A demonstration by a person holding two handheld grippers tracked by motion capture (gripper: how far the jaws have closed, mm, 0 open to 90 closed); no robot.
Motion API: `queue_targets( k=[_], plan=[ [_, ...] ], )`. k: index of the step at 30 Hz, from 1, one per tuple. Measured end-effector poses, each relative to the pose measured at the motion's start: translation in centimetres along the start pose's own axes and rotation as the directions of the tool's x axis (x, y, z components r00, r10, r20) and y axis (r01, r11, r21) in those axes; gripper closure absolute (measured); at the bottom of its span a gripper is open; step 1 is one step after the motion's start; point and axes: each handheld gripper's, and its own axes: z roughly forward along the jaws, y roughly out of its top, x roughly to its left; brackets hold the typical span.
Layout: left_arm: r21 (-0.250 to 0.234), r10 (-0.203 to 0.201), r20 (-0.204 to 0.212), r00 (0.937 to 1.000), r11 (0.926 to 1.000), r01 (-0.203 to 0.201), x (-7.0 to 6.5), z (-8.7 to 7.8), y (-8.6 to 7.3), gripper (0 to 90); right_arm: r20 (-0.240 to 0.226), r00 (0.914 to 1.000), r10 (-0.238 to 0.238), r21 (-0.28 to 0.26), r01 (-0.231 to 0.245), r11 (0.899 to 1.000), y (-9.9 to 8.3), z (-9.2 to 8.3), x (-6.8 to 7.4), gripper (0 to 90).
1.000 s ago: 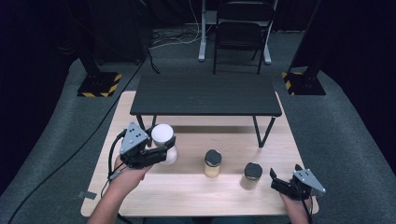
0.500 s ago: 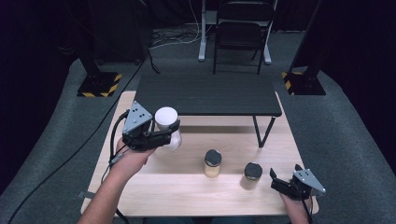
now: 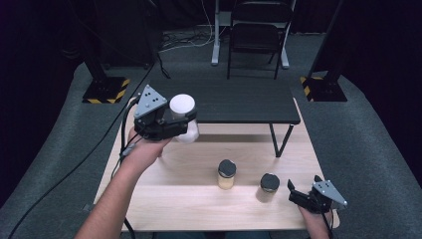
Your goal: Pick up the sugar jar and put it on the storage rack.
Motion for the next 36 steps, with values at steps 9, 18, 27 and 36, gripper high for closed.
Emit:
queue_targets(
  k=[9, 18, 27, 36],
  plan=[
    [-0.012, 0.024, -0.052, 0.9984, 0.9996, -0.025, 0.9, 2.0, 1.8, 33.4, -0.004, 1.0000, 0.000, 0.000, 0.000, 1.000, 0.0, 0.0, 0.0, 0.0],
    [-0.020, 0.002, -0.090, 0.9960, 0.9998, -0.004, 2.7, 4.2, 1.7, 33.4, -0.003, 1.0000, 0.000, -0.001, 0.000, 1.000, 0.0, 0.0, 0.0, 0.0],
    [0.002, -0.016, -0.140, 0.9900, 0.9999, 0.016, 4.6, 6.2, 0.7, 33.4, -0.003, 1.0000, 0.004, 0.004, -0.004, 1.000, 0.0, 0.0, 0.0, 0.0],
    [0.025, -0.046, -0.154, 0.9870, 0.9984, 0.050, 5.5, 8.3, -0.4, 33.4, 0.001, 1.0000, 0.007, 0.005, -0.007, 1.000, 0.0, 0.0, 0.0, 0.0]
  ],
)
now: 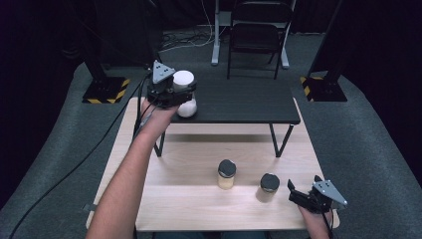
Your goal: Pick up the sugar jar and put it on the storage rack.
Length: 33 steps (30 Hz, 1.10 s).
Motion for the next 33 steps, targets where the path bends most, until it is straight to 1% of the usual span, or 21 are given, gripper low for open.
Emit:
queue_targets(
  k=[1, 4, 7, 13, 18, 22, 23, 24, 25, 26, 27, 28, 29, 30, 31, 33],
  plan=[
    [0.000, 0.000, 0.000, 1.0000, 1.0000, 0.000, 0.0, 0.0, 0.0, 33.4, 0.000, 1.0000, 0.000, -0.001, 0.000, 1.000, 0.0, 0.0, 0.0, 0.0],
    [-0.005, -0.021, 0.007, 0.9998, 0.9998, 0.021, 0.2, 0.3, 0.0, 33.4, 0.000, 1.0000, 0.000, -0.001, 0.000, 1.000, 0.0, 0.0, 0.0, 0.0],
    [0.002, -0.042, 0.011, 0.9990, 0.9991, 0.042, 0.6, 0.5, 0.0, 33.3, 0.000, 1.0000, 0.001, -0.001, -0.001, 1.000, 0.0, 0.0, 0.0, 0.0],
    [0.001, -0.056, 0.013, 0.9984, 0.9984, 0.056, 0.7, 0.7, 0.0, 33.3, -0.004, 1.0000, 0.001, -0.001, -0.001, 1.000, 0.0, 0.0, 0.0, 0.0],
    [-0.001, -0.058, 0.012, 0.9983, 0.9983, 0.058, 0.7, 0.7, 0.0, 33.3, -0.006, 1.0000, 0.001, 0.000, -0.001, 1.000, 0.0, 0.0, 0.0, 0.0],
    [-0.016, -0.063, 0.010, 0.9980, 0.9979, 0.063, 0.7, 0.7, -0.2, 32.7, -0.006, 1.0000, 0.002, 0.001, -0.002, 1.000, 0.0, 0.0, 0.0, 0.0],
    [-0.016, -0.063, 0.010, 0.9980, 0.9979, 0.063, 0.7, 0.7, -0.2, 31.4, -0.006, 1.0000, 0.003, 0.000, -0.003, 1.000, 0.0, 0.0, 0.0, 0.0],
    [-0.018, -0.090, 0.011, 0.9959, 0.9958, 0.090, 0.8, 0.7, -0.2, 27.1, -0.005, 1.0000, 0.002, 0.000, -0.002, 1.000, 0.0, 0.0, 0.0, 0.0],
    [-0.018, -0.090, 0.011, 0.9959, 0.9958, 0.090, 0.8, 0.7, -0.2, 22.1, -0.005, 1.0000, 0.002, 0.000, -0.002, 1.000, 0.0, 0.0, 0.0, 0.0],
    [-0.018, -0.123, 0.021, 0.9922, 0.9922, 0.123, 1.0, 0.6, -0.1, 22.1, -0.003, 1.0000, 0.002, -0.001, -0.002, 1.000, 0.0, 0.0, 0.0, 0.0],
    [-0.051, -0.162, 0.019, 0.9866, 0.9853, 0.163, 1.2, 0.2, -0.3, 8.3, -0.002, 1.0000, 0.004, -0.002, -0.004, 1.000, 0.0, 0.0, 0.0, 0.0],
    [-0.064, -0.170, 0.019, 0.9852, 0.9831, 0.171, 1.3, 0.0, -0.4, 2.7, -0.002, 1.0000, 0.004, -0.001, -0.004, 1.000, 0.0, 0.0, 0.0, 0.0],
    [-0.064, -0.170, 0.019, 0.9852, 0.9831, 0.171, 1.3, 0.0, -0.4, 0.7, -0.002, 1.0000, 0.004, -0.001, -0.004, 1.000, 0.0, 0.0, 0.0, 0.0],
    [-0.058, -0.176, 0.005, 0.9845, 0.9827, 0.176, 1.4, -0.2, -0.5, 0.0, -0.003, 1.0000, 0.004, -0.001, -0.004, 1.000, 0.0, 0.0, 0.0, 0.0],
    [-0.053, -0.177, 0.009, 0.9841, 0.9827, 0.178, 1.5, -0.4, -0.6, 0.0, -0.003, 1.0000, 0.003, -0.001, -0.003, 1.000, 0.0, 0.0, 0.0, 0.0],
    [-0.055, -0.169, 0.004, 0.9857, 0.9842, 0.169, 1.3, -0.7, -0.7, 0.0, -0.004, 1.0000, 0.002, -0.001, -0.002, 1.000, 0.0, -0.1, 0.0, 0.0]
  ],
)
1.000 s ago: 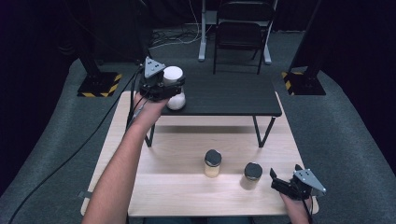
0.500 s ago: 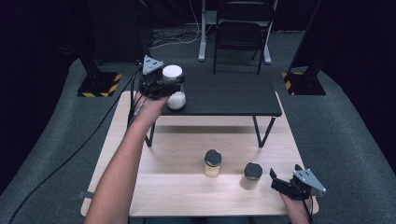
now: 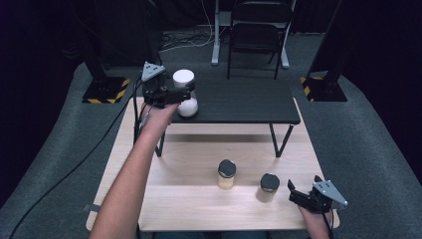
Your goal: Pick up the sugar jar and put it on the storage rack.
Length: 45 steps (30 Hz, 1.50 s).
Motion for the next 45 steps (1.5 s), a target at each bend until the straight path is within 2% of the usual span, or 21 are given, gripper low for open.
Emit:
queue_targets(
  k=[5, 7, 9, 10, 11, 13, 16, 22, 24, 28, 32, 37, 41, 43, 45],
  plan=[
    [-0.013, 0.011, 0.013, 0.9999, 0.9999, -0.011, -0.6, -1.0, -0.1, 0.0, -0.004, 1.0000, -0.001, 0.002, 0.001, 1.000, 0.0, 0.0, 0.0, 0.0],
    [-0.017, 0.031, 0.001, 0.9995, 0.9994, -0.031, -1.1, -1.7, -0.3, 0.2, -0.007, 1.0000, -0.001, 0.002, 0.001, 1.000, 0.0, 0.0, 0.0, 0.0],
    [-0.012, 0.063, -0.041, 0.9972, 0.9979, -0.064, -1.8, -2.4, -0.6, 1.3, -0.009, 0.9999, -0.005, 0.002, 0.005, 1.000, 0.0, 0.1, 0.0, 0.0],
    [-0.023, 0.082, -0.039, 0.9958, 0.9963, -0.083, -2.2, -3.2, -1.0, 1.3, -0.007, 1.0000, -0.006, 0.000, 0.006, 1.000, 0.0, 0.0, 0.0, 0.0],
    [-0.023, 0.082, -0.039, 0.9958, 0.9963, -0.083, -2.2, -3.2, -1.0, 1.3, -0.005, 0.9999, -0.009, -0.001, 0.009, 1.000, 0.0, 0.0, 0.1, 0.0],
    [-0.040, 0.086, -0.017, 0.9961, 0.9954, -0.087, -2.6, -4.0, -1.3, 1.1, -0.004, 0.9999, -0.011, -0.001, 0.011, 1.000, 0.0, 0.0, 0.1, 0.0],
    [-0.036, 0.097, -0.016, 0.9952, 0.9946, -0.098, -3.1, -5.2, -1.6, 1.1, -0.004, 1.0000, -0.007, -0.002, 0.007, 1.000, 0.0, 0.0, 0.0, 0.0],
    [-0.042, 0.109, 0.025, 0.9938, 0.9933, -0.108, -4.2, -7.6, -2.1, 0.9, -0.003, 0.9999, -0.012, -0.002, 0.012, 1.000, 0.0, 0.0, 0.1, 0.0],
    [-0.047, 0.124, 0.032, 0.9917, 0.9913, -0.123, -4.4, -8.3, -2.3, 0.9, -0.003, 0.9999, -0.012, -0.001, 0.012, 1.000, 0.0, 0.0, 0.1, 0.0],
    [-0.062, 0.146, 0.038, 0.9885, 0.9876, -0.144, -4.6, -9.4, -2.9, 0.9, -0.002, 0.9999, -0.013, -0.002, 0.013, 1.000, 0.0, 0.0, 0.1, 0.0],
    [-0.079, 0.174, 0.028, 0.9843, 0.9819, -0.172, -4.6, -10.3, -4.0, 0.7, -0.001, 0.9999, -0.013, -0.002, 0.013, 1.000, 0.0, 0.0, 0.1, 0.0],
    [-0.096, 0.175, -0.001, 0.9846, 0.9800, -0.174, -4.1, -10.9, -5.6, 0.4, -0.001, 0.9999, -0.015, -0.005, 0.015, 1.000, 0.0, 0.0, 0.1, 0.0],
    [-0.085, 0.180, -0.010, 0.9837, 0.9800, -0.180, -3.7, -11.1, -6.7, 0.5, -0.001, 0.9999, -0.015, -0.006, 0.015, 1.000, 0.0, 0.0, 0.2, 0.0],
    [-0.061, 0.198, -0.014, 0.9802, 0.9783, -0.198, -3.7, -11.2, -7.1, 0.9, -0.002, 0.9999, -0.014, -0.007, 0.014, 1.000, 0.0, -0.1, 0.1, 0.0],
    [-0.053, 0.193, -0.002, 0.9813, 0.9799, -0.192, -3.6, -11.4, -7.6, 0.9, 0.000, 0.9999, -0.014, -0.008, 0.014, 1.000, 0.0, -0.1, 0.1, 0.0]
  ],
)
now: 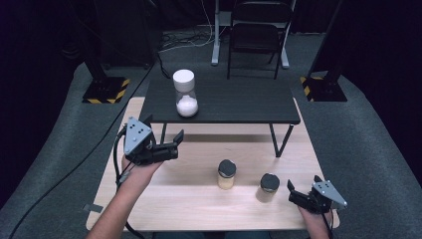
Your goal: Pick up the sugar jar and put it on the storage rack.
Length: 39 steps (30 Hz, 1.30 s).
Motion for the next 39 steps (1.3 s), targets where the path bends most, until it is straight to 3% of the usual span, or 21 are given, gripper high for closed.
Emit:
queue_targets(
  k=[13, 21, 39],
  plan=[
    [-0.006, -0.062, -0.030, 0.9977, 0.9981, 0.061, 0.7, -0.8, -4.4, 0.8, 0.000, 1.0000, -0.006, 0.000, 0.006, 1.000, 0.0, 0.0, 0.0, 0.0],
    [0.008, -0.033, -0.048, 0.9983, 0.9994, 0.034, 0.8, -0.7, -7.2, 0.7, 0.000, 1.0000, -0.010, -0.001, 0.010, 1.000, 0.0, 0.0, 0.1, 0.0],
    [0.072, -0.091, -0.091, 0.9917, 0.9927, 0.097, 2.8, -1.3, -12.9, 0.7, -0.008, 1.0000, -0.002, -0.010, 0.002, 1.000, 0.0, -0.1, 0.0, 0.0]
  ],
)
